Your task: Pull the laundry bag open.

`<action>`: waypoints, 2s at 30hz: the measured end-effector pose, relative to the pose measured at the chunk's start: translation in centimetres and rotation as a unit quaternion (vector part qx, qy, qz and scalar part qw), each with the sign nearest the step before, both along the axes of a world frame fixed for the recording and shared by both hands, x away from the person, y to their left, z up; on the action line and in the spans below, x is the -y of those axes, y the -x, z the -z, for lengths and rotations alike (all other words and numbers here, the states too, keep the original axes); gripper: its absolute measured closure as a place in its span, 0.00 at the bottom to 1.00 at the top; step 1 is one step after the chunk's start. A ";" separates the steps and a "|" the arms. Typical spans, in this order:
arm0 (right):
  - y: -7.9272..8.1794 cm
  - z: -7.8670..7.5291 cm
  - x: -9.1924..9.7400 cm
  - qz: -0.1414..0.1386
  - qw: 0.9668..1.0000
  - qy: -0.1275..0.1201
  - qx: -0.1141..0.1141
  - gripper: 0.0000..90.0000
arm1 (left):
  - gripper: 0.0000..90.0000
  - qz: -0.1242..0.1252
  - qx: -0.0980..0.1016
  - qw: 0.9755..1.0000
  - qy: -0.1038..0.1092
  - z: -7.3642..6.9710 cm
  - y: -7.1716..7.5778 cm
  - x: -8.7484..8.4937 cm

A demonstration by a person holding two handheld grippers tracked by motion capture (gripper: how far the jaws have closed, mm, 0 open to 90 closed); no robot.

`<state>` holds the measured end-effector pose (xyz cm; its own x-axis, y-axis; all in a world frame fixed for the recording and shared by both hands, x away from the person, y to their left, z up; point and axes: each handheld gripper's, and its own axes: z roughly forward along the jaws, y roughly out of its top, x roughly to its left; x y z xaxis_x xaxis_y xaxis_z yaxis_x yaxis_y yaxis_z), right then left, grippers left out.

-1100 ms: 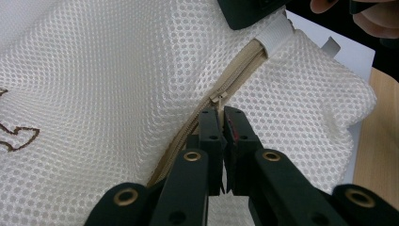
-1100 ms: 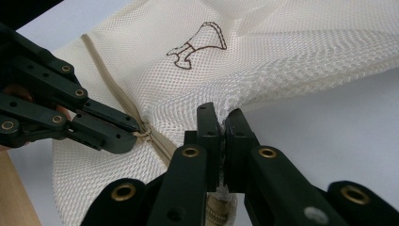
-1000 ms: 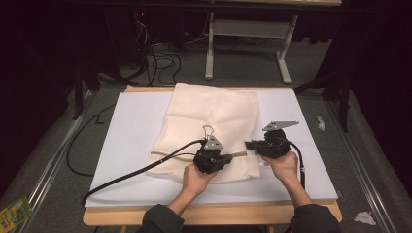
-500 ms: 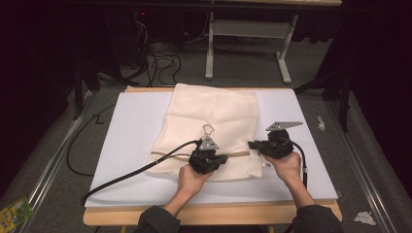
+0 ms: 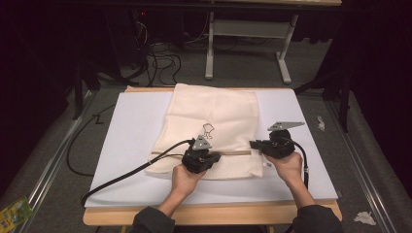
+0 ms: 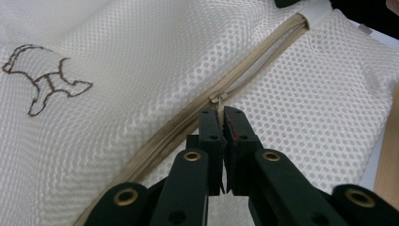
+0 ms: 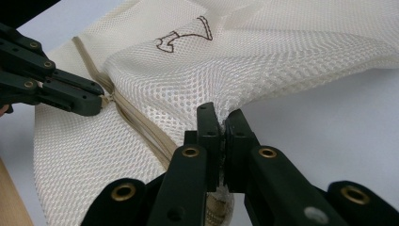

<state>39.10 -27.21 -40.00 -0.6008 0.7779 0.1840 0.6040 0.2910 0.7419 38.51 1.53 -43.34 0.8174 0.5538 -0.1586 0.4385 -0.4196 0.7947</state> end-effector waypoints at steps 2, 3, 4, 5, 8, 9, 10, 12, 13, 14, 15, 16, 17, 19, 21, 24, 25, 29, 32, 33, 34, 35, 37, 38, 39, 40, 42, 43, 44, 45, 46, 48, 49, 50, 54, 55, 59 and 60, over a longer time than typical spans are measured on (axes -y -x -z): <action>0.0 0.1 0.0 0.001 1.000 0.001 -0.001 0.99 | 0.97 -0.003 0.004 1.000 -0.003 -0.1 0.1 -0.3; 0.0 0.1 0.0 0.003 1.000 0.001 -0.002 0.99 | 0.97 -0.002 0.004 1.000 -0.004 -0.1 0.1 -0.4; 0.0 0.1 0.0 0.002 1.000 0.000 -0.002 0.99 | 0.97 -0.004 0.005 1.000 -0.004 -0.2 0.1 -0.5; 0.0 0.2 0.0 0.001 1.000 0.003 0.001 0.99 | 0.97 -0.005 0.004 1.000 -0.002 -0.2 0.1 -0.5; -0.1 0.2 -0.1 0.001 1.000 0.004 0.001 0.99 | 0.97 -0.006 0.006 1.000 -0.002 -0.3 0.1 -0.8; -0.1 0.2 -0.1 0.001 1.000 0.003 0.001 0.99 | 0.97 -0.007 0.006 1.000 0.000 -0.3 0.1 -0.8; -0.1 0.2 -0.1 0.001 1.000 0.004 0.001 0.99 | 0.97 -0.007 0.006 1.000 0.000 -0.3 0.1 -0.8; -0.1 0.2 -0.1 0.001 1.000 0.005 -0.001 0.99 | 0.97 -0.007 0.006 1.000 -0.001 -0.3 0.1 -0.8; -0.1 0.2 -0.1 0.001 1.000 0.004 -0.001 0.99 | 0.97 -0.007 0.007 1.000 -0.003 -0.3 0.0 -0.8; -0.1 0.2 -0.1 0.001 1.000 0.004 -0.001 0.99 | 0.97 -0.007 0.007 1.000 -0.003 -0.3 0.0 -0.8; -0.1 0.2 -0.1 0.003 1.000 0.008 0.001 0.99 | 0.97 -0.008 0.008 1.000 -0.009 -0.3 0.0 -1.0; -0.1 0.2 0.0 0.003 1.000 0.007 0.000 0.99 | 0.97 -0.010 0.007 1.000 -0.007 -0.3 -0.1 -1.1; -0.1 0.2 0.1 0.004 1.000 0.007 -0.001 0.99 | 0.97 -0.012 0.006 1.000 -0.006 -0.3 -0.1 -1.3; -0.1 0.3 0.1 0.004 1.000 0.007 -0.002 0.99 | 0.97 -0.015 0.009 1.000 -0.009 -0.5 -0.2 -1.5; -0.1 0.3 0.1 0.004 1.000 0.007 0.000 0.99 | 0.97 -0.015 0.010 1.000 -0.009 -0.5 -0.2 -1.6; -0.2 0.4 0.0 0.005 1.000 0.006 -0.001 0.99 | 0.97 -0.015 0.010 1.000 -0.007 -0.6 -0.2 -1.7; -0.2 0.4 0.0 0.004 1.000 0.006 -0.002 0.99 | 0.97 -0.015 0.010 1.000 -0.007 -0.6 -0.2 -1.7; -0.1 0.5 0.2 0.004 1.000 0.009 -0.004 0.99 | 0.97 -0.018 0.010 1.000 -0.006 -0.6 -0.3 -2.0; -0.1 0.6 0.3 0.005 1.000 0.009 -0.005 0.99 | 0.97 -0.020 0.011 1.000 -0.007 -0.7 -0.3 -2.2; -0.1 0.6 0.3 0.005 1.000 0.009 -0.005 0.99 | 0.97 -0.020 0.011 1.000 -0.006 -0.7 -0.3 -2.2; -0.1 0.6 0.2 0.005 1.000 0.008 -0.005 0.99 | 0.97 -0.020 0.010 1.000 -0.005 -0.7 -0.3 -2.3; -0.1 0.7 0.2 0.005 1.000 0.009 -0.005 0.99 | 0.97 -0.021 0.010 1.000 -0.006 -0.7 -0.3 -2.3; -0.1 0.7 0.2 0.005 1.000 0.010 -0.004 0.99 | 0.97 -0.022 0.011 1.000 -0.007 -0.7 -0.3 -2.6; -0.1 0.7 0.3 0.005 1.000 0.013 -0.004 0.99 | 0.97 -0.025 0.011 1.000 -0.005 -0.7 -0.2 -2.7; 0.0 0.7 0.3 0.005 1.000 0.015 -0.004 0.99 | 0.97 -0.025 0.012 1.000 -0.007 -0.7 -0.2 -2.9; 0.0 0.7 0.4 0.005 1.000 0.015 -0.006 0.99 | 0.97 -0.025 0.012 1.000 -0.007 -0.7 -0.2 -2.9; 0.0 0.8 0.5 0.007 1.000 0.016 -0.007 0.99 | 0.97 -0.029 0.012 1.000 -0.001 -0.8 -0.2 -3.4; 0.0 0.8 0.5 0.005 1.000 0.015 -0.007 0.99 | 0.97 -0.031 0.013 0.999 -0.002 -0.8 -0.2 -3.4; 0.0 0.8 0.4 0.006 1.000 0.016 -0.005 0.99 | 0.97 -0.031 0.014 0.999 -0.003 -0.8 -0.2 -3.5; 0.0 0.8 0.4 0.006 1.000 0.017 -0.005 0.99 | 0.97 -0.032 0.012 0.999 -0.001 -0.8 -0.2 -3.6; -0.1 0.8 0.3 0.006 1.000 0.016 -0.006 0.99 | 0.97 -0.032 0.011 0.999 -0.001 -0.8 -0.3 -3.7; -0.1 0.9 0.4 0.007 1.000 0.017 -0.007 0.99 | 0.97 -0.035 0.011 0.999 -0.003 -0.7 -0.3 -3.8; -0.1 0.9 0.4 0.007 1.000 0.017 -0.007 0.99 | 0.97 -0.036 0.013 0.999 -0.004 -0.7 -0.2 -3.9; 0.0 0.9 0.4 0.007 1.000 0.017 -0.007 0.99 | 0.97 -0.038 0.013 0.999 -0.004 -0.8 -0.3 -4.1; 0.0 0.9 0.5 0.008 1.000 0.018 -0.008 0.99 | 0.97 -0.043 0.012 0.999 0.002 -1.0 -0.3 -4.6; 0.0 0.9 0.5 0.007 1.000 0.017 -0.008 0.99 | 0.97 -0.042 0.014 0.999 0.001 -1.0 -0.3 -4.7; 0.0 1.0 0.5 0.008 1.000 0.016 -0.009 0.99 | 0.97 -0.044 0.012 0.999 0.005 -1.1 -0.3 -4.8; 0.0 1.0 0.5 0.008 1.000 0.016 -0.009 0.99 | 0.97 -0.044 0.012 0.999 0.005 -1.1 -0.3 -4.8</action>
